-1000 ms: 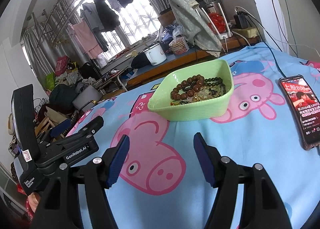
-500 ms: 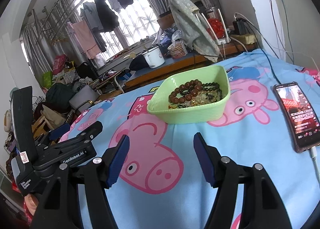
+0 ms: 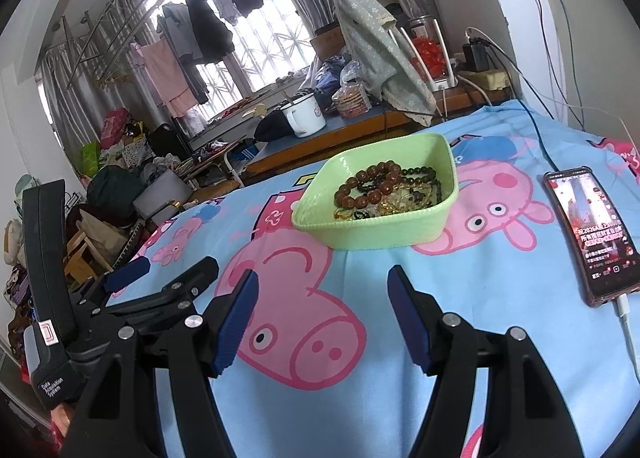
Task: Organize jewelry
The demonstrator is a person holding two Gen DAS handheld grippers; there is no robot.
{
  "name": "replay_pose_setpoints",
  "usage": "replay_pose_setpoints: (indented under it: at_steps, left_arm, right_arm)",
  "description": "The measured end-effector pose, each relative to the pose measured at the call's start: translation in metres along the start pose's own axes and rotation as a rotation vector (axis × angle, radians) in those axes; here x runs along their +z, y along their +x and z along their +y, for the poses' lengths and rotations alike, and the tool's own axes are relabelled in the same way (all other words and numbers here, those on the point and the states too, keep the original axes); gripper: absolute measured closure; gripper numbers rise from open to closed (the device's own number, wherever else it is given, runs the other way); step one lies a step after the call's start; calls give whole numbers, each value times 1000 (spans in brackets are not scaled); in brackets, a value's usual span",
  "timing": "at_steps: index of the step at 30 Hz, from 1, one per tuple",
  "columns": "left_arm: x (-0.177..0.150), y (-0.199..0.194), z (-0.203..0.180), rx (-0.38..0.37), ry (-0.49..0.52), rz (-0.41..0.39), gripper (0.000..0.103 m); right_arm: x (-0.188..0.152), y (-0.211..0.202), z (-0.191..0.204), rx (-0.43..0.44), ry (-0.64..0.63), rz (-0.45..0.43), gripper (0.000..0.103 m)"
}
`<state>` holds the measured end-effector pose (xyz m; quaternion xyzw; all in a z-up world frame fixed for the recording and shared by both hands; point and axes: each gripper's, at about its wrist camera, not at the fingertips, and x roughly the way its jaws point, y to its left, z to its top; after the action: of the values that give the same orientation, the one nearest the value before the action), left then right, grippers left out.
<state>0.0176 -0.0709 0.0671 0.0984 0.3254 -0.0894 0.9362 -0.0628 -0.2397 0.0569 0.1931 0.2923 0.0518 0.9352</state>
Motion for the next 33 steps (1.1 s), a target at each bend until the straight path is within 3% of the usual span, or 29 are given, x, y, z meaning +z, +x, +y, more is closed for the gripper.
replay_pose_setpoints:
  at_steps: [13, 25, 33]
  left_arm:
    - [1, -8, -3, -63, -14, -29, 6]
    - [-1, -12, 2, -67, -25, -37, 6]
    - [1, -16, 9, -59, -59, -50, 6]
  right_arm:
    - [0, -6, 8, -61, -28, -34, 64]
    - [6, -8, 13, -168, -52, -58, 62]
    - [20, -20, 32, -239, -150, -93, 49]
